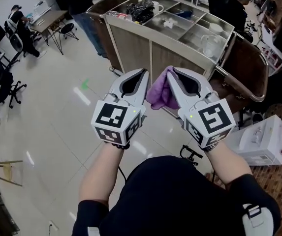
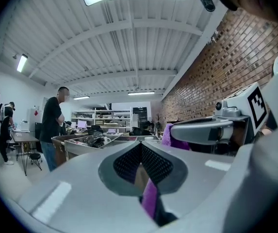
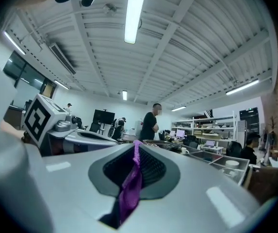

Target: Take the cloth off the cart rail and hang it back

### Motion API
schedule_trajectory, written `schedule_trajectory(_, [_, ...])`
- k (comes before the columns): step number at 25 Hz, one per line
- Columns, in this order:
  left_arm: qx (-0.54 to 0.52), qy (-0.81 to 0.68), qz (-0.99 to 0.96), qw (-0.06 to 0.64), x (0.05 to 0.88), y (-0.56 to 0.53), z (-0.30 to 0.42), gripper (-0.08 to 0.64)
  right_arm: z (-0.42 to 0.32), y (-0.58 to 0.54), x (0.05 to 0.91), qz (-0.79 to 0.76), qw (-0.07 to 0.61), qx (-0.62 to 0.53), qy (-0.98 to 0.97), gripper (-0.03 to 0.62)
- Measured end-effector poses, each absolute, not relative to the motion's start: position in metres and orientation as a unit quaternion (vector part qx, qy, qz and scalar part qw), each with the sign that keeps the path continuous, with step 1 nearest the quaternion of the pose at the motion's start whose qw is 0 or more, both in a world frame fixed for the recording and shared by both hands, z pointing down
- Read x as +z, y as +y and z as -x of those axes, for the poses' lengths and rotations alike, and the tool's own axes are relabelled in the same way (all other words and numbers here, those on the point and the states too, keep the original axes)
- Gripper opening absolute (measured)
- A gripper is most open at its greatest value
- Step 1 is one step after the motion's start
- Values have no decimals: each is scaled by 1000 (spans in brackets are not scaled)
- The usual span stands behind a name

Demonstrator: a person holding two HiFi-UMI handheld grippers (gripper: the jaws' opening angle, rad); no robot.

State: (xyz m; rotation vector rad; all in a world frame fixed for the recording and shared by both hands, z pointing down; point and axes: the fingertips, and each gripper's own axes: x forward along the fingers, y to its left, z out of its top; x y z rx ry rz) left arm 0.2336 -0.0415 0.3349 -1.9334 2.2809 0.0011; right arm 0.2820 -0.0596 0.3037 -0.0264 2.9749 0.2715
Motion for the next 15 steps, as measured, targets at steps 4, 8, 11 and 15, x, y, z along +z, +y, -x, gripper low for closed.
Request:
schedule_trajectory(4, [-1, 777, 626, 68, 343, -20, -201, 0, -244, -42, 309, -13, 70, 85, 994, 23])
schedule_trajectory(8, [4, 795, 604, 60, 349, 1, -170, 2, -210, -24, 316, -39, 59, 83, 994, 23])
schedule_trajectory(11, [4, 806, 589, 57, 355, 15, -150, 1, -187, -12, 321, -59, 55, 81, 993, 23])
schedule_trajectory(15, [3, 821, 569, 52, 361, 27, -125, 2, -159, -3, 325, -82, 55, 80, 992, 23])
